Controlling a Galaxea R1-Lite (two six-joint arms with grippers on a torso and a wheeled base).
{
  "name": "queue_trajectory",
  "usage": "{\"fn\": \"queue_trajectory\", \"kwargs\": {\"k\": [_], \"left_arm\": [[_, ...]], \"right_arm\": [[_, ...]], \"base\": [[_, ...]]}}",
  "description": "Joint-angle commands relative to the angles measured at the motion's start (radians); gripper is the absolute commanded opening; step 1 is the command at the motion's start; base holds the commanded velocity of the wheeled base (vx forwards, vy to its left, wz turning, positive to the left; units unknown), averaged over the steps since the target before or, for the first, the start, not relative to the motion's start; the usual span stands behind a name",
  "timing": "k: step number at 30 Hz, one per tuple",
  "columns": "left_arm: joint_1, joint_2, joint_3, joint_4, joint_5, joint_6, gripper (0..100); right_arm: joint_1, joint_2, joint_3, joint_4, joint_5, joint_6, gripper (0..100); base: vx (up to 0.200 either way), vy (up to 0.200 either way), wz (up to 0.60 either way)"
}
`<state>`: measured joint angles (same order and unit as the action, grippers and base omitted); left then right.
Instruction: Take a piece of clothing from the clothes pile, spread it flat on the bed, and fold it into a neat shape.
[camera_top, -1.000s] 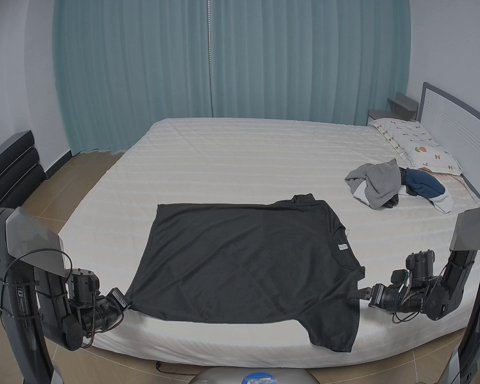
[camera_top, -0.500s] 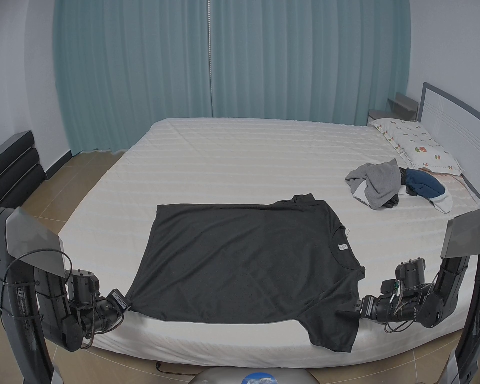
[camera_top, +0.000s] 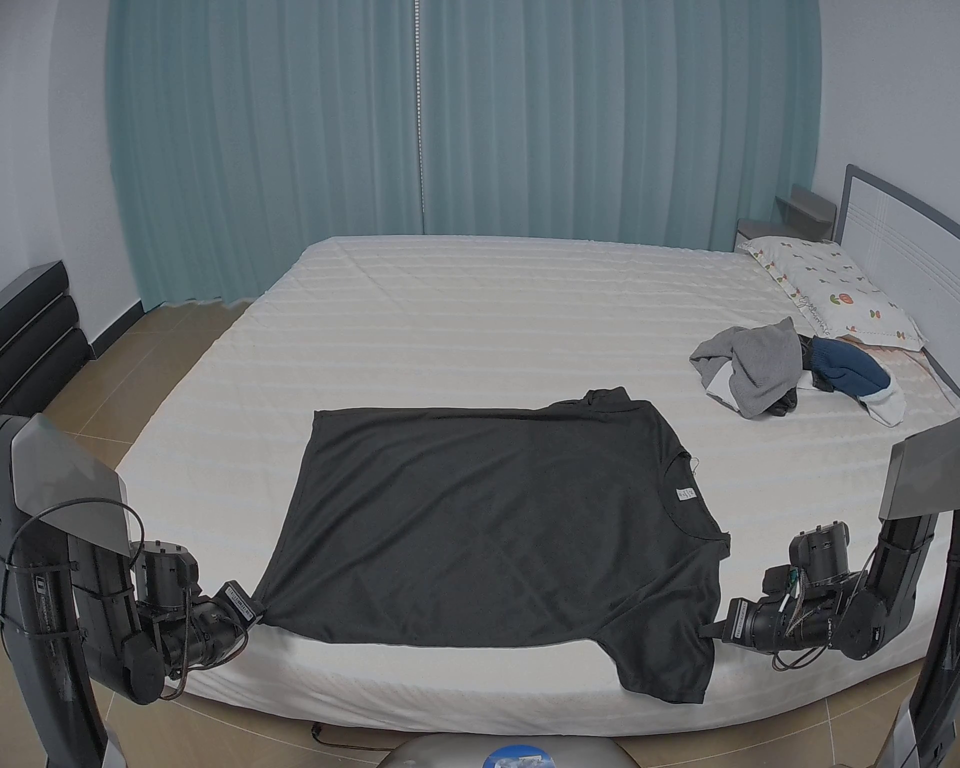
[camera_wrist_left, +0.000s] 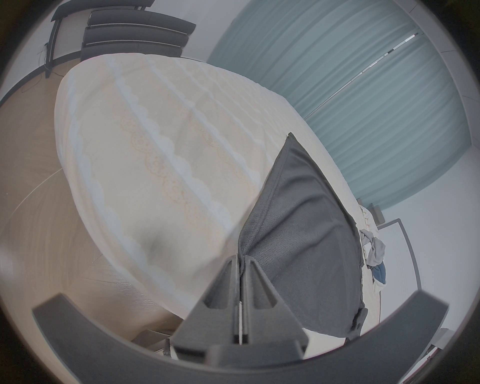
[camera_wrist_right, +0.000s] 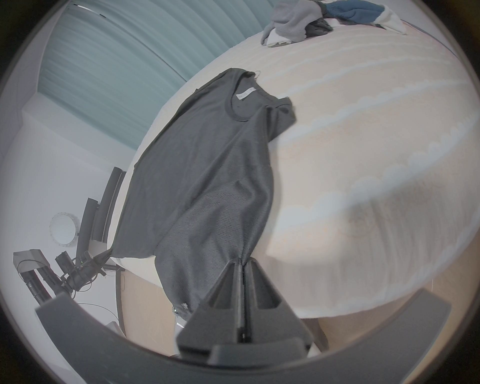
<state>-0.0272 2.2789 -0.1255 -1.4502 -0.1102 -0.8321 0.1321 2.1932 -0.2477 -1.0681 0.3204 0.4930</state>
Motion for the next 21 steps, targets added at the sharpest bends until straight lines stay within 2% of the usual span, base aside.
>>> {"fn": "queue_trajectory", "kwargs": {"k": [1, 8, 14, 21], "left_arm": [[0.0, -0.001, 0.004, 0.001, -0.002, -0.001, 0], [0.0, -0.012, 0.021, -0.015, -0.005, 0.008, 0], [0.0, -0.006, 0.113, -0.118, -0.013, 0.094, 0], [0.01, -0.004, 0.121, -0.113, -0.013, 0.134, 0]], "right_arm": [[-0.019, -0.02, 0.028, -0.001, -0.001, -0.01, 0], [-0.046, -0.067, 0.091, 0.0, 0.002, -0.036, 0], [-0.054, -0.148, 0.202, -0.001, 0.011, -0.065, 0], [-0.058, -0.191, 0.248, 0.016, 0.008, -0.074, 0]], "base": [[0.0, 0.0, 0.0], [0.0, 0.0, 0.0], [0.0, 0.0, 0.0], [0.0, 0.0, 0.0]]}}
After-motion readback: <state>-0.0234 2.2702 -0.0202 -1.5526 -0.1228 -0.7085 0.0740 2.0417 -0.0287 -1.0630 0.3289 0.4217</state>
